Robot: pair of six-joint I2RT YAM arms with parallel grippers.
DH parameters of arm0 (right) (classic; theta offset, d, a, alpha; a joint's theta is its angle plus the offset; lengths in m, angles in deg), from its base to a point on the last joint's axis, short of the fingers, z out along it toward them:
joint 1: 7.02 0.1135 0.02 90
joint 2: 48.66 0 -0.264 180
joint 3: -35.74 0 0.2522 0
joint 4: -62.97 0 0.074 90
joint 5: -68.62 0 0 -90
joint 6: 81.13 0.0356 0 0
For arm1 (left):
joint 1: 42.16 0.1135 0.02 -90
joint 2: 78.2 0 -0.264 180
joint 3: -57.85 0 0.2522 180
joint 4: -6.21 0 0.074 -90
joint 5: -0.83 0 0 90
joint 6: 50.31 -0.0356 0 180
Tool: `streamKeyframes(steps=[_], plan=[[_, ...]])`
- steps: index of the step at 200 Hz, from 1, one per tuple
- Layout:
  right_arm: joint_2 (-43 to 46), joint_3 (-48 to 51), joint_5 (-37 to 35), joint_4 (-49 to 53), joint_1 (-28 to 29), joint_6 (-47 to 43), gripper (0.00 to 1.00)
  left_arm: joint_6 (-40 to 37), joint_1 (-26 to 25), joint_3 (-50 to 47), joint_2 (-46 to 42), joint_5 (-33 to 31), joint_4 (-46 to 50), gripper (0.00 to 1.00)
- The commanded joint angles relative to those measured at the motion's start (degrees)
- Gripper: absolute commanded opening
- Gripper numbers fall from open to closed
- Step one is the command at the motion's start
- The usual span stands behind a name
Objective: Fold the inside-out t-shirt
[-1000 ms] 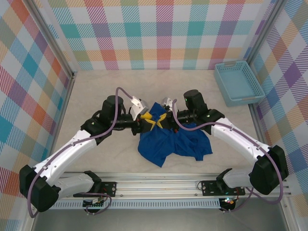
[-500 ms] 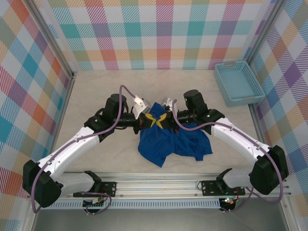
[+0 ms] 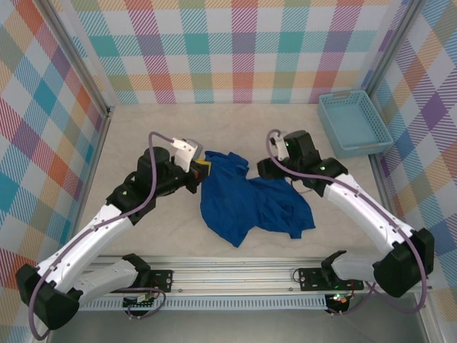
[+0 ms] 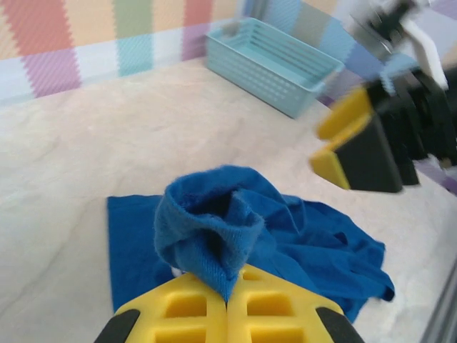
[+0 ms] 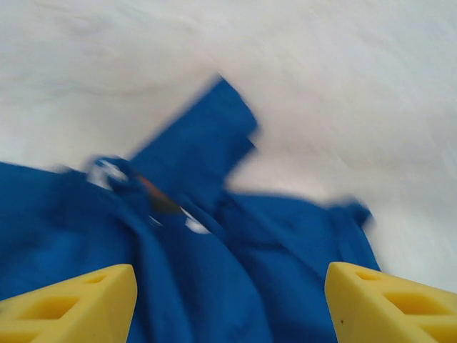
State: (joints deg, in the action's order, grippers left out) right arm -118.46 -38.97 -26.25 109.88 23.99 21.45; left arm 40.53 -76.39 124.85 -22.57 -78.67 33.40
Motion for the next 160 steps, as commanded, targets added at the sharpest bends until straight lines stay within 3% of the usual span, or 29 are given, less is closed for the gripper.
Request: streamKeyframes(steps=[1,26,52,79,107,134,149,160], plan=[[0.64,5.39,-5.69,10.92,-0.68,11.17,0.71,4.92,0.58,-1.69,-2.11,-7.44,0.33,0.0],[-1.36,10.21,-3.74,12.93,-1.54,15.58,0.71,5.84,0.66,-1.31,-3.09,-8.65,1.52,0.0],[-1.07,16.64,5.27,6.47,-7.6,17.61,0.71,6.4,0.66,-1.12,-3.9,-9.65,1.83,0.0],[-4.99,18.66,9.51,-0.02,-10.83,17.78,0.67,6.54,0.74,-1.13,-4.29,-10.11,1.82,0.0],[-10.75,18.16,9.28,-4.04,-12.11,15.92,0.43,7.15,0.75,-1.1,-4.57,-11.61,2.02,0.0],[-10.66,16.71,6.59,-5.54,-13.26,13.2,0.12,8.54,1.39,-0.6,-5.49,-15.38,4.3,0.0],[-6.62,15.18,4.05,-4.11,-13.3,11.81,0.02,10.8,3.33,1.83,-5.32,-18.88,7.64,0.0],[-2.55,13.18,2.15,-1.99,-13.38,10.2,0.0,12.32,5.91,4.97,-4.9,-20.4,11.27,0.0]])
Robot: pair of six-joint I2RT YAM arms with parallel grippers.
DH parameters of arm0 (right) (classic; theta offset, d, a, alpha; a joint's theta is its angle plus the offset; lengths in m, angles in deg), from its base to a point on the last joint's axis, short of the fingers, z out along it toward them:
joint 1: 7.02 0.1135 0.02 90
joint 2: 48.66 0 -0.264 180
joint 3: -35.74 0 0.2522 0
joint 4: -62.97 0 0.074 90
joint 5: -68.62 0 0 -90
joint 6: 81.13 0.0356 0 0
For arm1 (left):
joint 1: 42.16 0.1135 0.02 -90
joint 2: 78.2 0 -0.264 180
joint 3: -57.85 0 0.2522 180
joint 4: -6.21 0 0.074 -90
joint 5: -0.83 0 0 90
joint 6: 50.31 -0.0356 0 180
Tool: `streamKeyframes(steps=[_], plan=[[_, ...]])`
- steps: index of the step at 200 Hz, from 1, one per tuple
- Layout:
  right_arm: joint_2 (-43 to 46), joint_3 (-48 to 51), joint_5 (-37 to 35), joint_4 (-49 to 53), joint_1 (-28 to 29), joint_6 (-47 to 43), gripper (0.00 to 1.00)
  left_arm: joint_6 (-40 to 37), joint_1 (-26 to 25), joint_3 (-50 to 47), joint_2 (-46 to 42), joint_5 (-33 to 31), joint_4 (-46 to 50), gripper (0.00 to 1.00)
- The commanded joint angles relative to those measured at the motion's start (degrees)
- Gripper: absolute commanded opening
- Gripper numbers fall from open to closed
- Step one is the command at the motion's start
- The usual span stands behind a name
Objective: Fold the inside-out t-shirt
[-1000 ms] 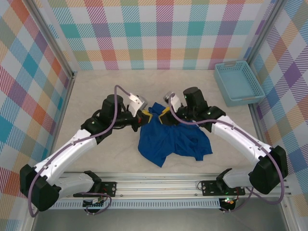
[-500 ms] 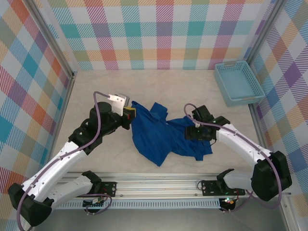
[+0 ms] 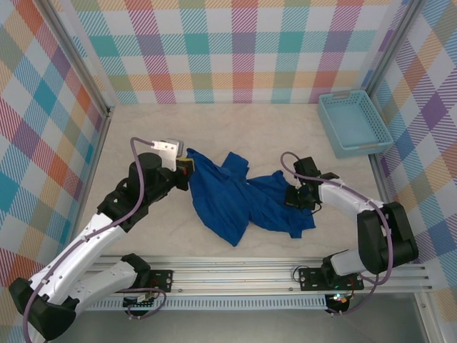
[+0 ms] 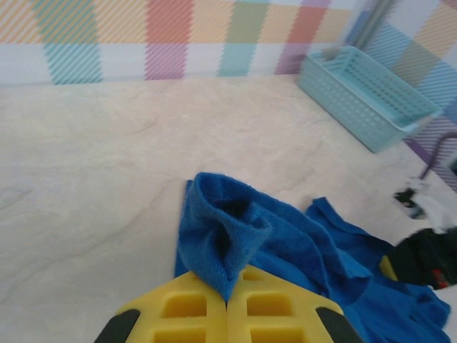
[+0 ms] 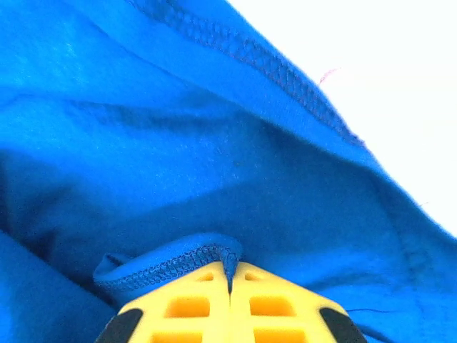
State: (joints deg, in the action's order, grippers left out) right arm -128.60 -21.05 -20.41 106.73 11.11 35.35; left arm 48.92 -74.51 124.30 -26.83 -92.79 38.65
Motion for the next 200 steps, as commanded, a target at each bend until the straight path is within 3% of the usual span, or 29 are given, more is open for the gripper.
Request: streamKeyframes(steps=[1,28,60,113,156,174,186,200], plan=[[7.95,-4.94,-3.87,1.4,-0.53,-3.84,0.0,4.03,4.22,5.82,-0.61,-6.34,6.5,0.0],[17.25,-10.32,-4.44,4.76,-2.63,-7.08,0.0,3.33,11.57,15.4,0.79,-6.97,15.57,0.0],[21.08,-17.24,-3.9,7.82,-5.65,-10.4,0.0,-2.04,18.21,24.68,3.98,-5.45,21.73,0.0],[21.79,-24.9,-6.33,8.85,-8.75,-13.65,0.0,-7.08,22.86,34.52,6.82,-1.76,25.73,0.0],[7.18,-23.81,1.95,3.76,-8.68,-10.04,0.03,-3.15,22.81,24.07,5.34,8.17,25.97,0.0],[-7.11,-26.33,5.01,-1.8,-8.72,-7.86,0.14,-1.37,22.87,17.68,5.5,9.69,24.28,0.0],[-16.47,-32.56,6.35,-0.03,-8.72,-8.09,0.23,-0.62,22.85,15.94,6.39,10.56,23.96,0.0],[-19.73,-34.64,7.47,1.11,-8.64,-8.65,0.35,-0.38,22.83,15.19,7.13,12.22,23.61,0.0]])
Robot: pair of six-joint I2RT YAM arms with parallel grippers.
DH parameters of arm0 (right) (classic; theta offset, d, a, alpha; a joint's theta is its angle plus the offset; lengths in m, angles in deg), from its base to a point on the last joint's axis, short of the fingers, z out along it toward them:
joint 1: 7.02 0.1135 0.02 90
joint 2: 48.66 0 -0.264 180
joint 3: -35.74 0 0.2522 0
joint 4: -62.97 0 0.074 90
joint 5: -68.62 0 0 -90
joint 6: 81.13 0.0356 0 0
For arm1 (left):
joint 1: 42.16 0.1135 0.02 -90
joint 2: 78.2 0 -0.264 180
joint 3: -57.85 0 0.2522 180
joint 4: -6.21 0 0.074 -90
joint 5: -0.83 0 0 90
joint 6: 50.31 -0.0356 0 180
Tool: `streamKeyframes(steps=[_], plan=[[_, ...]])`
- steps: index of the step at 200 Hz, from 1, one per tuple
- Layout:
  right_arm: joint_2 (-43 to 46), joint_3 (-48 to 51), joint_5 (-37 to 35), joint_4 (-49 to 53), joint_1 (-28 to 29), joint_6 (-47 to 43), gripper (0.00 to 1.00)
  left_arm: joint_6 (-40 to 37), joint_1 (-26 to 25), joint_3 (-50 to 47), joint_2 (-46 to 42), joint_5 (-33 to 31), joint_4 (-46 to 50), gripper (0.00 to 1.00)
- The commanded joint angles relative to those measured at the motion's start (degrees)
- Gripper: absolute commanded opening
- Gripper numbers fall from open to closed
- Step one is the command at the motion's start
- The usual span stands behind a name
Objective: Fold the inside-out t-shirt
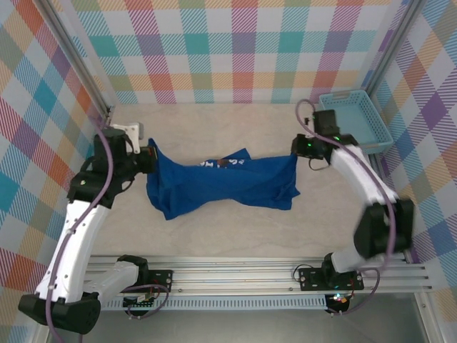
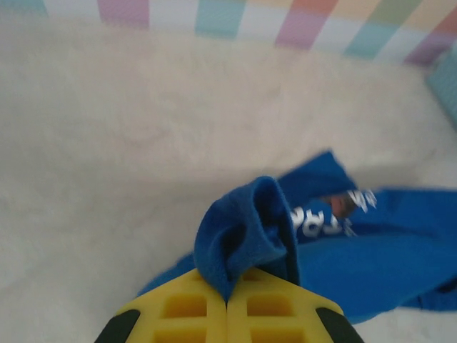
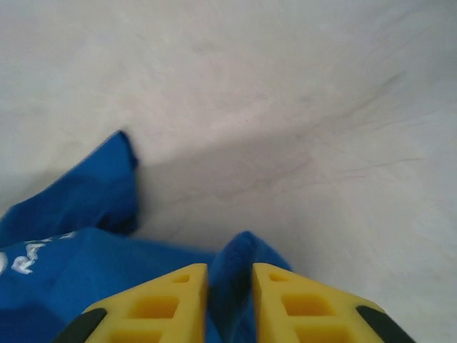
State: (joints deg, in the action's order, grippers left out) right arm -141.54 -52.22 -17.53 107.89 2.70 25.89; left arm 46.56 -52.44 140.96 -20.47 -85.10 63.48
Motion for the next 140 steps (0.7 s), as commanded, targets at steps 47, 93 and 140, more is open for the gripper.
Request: streamKeyframes(steps=[47,93,140], plan=[[8.25,16.08,-2.1,1.85,6.96,3.15,0.59,2.26,0.79,-2.99,0.45,6.01,-3.64,0.0],[6.55,20.54,-4.3,-0.73,9.88,9.74,0.57,2.09,0.79,-3.47,0.79,7.61,-4.35,0.0],[0.62,18.46,-8.45,-0.81,9.88,9.09,0.45,1.57,0.79,-3.55,0.29,8.01,-4.57,0.0]])
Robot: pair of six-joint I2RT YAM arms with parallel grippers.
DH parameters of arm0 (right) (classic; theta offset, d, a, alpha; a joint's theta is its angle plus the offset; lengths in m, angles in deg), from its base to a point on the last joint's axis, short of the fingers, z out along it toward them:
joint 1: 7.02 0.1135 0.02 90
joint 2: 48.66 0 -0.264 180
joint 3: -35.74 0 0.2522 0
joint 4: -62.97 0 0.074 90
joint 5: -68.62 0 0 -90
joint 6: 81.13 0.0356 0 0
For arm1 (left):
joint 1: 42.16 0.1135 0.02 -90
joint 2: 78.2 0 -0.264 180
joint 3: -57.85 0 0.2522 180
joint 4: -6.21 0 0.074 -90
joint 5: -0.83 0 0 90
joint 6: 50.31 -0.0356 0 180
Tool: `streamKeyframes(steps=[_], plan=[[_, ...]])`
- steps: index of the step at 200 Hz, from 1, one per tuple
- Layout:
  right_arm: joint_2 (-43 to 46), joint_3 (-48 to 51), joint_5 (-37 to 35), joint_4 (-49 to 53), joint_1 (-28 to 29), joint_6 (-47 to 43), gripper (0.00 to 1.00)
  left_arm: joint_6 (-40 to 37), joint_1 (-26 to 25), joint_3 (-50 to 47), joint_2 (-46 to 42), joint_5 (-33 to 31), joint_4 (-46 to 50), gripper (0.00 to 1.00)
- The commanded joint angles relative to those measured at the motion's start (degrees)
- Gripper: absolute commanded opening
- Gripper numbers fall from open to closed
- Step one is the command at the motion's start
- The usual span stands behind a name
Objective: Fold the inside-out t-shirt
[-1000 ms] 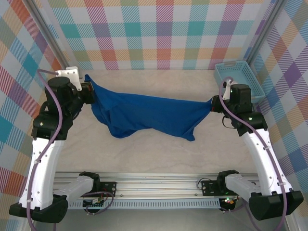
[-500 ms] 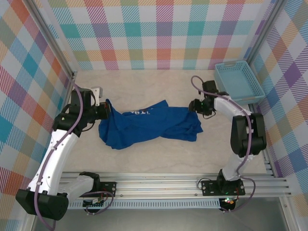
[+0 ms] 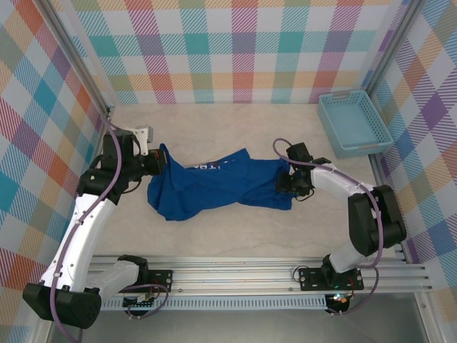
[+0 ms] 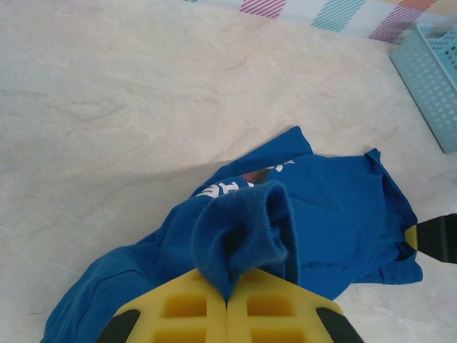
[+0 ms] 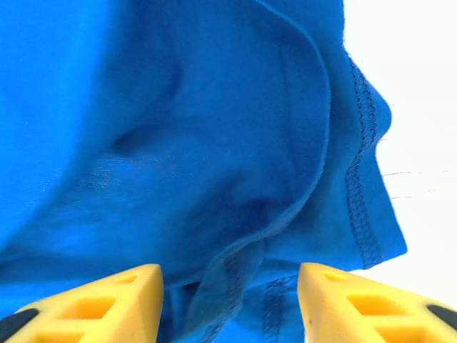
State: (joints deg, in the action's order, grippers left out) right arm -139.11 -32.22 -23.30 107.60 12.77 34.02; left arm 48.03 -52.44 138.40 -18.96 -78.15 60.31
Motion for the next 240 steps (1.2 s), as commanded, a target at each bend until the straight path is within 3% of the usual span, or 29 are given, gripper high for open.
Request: streamKeyframes(steps=[1,43,133,156,201,240], plan=[[-1.86,-1.49,-2.62,-0.54,-0.28,0.96,0.45,0.1,0.79,-1.02,-1.18,1.04,-1.45,0.0],[-0.93,-0.12,-3.12,-1.0,-0.8,0.67,0.24,-0.25,0.79,-1.39,-1.43,0.86,-1.4,0.0],[6.17,1.77,-2.16,-0.53,-2.82,-0.27,0.0,0.05,0.79,-1.66,-1.85,-0.19,-1.57,0.0],[6.74,2.12,-1.71,-0.93,-3.36,-0.46,0.01,0.15,0.79,-1.74,-2.07,-0.08,-1.58,0.0],[4.63,4.06,3.71,-3.21,-3.36,1.69,0.24,0.01,0.71,-1.8,-1.89,0.31,-1.56,0.0],[4.21,6.0,5.9,-4.59,-3.18,3.03,0.32,-0.08,0.79,-1.93,-1.69,0.55,-1.58,0.0]])
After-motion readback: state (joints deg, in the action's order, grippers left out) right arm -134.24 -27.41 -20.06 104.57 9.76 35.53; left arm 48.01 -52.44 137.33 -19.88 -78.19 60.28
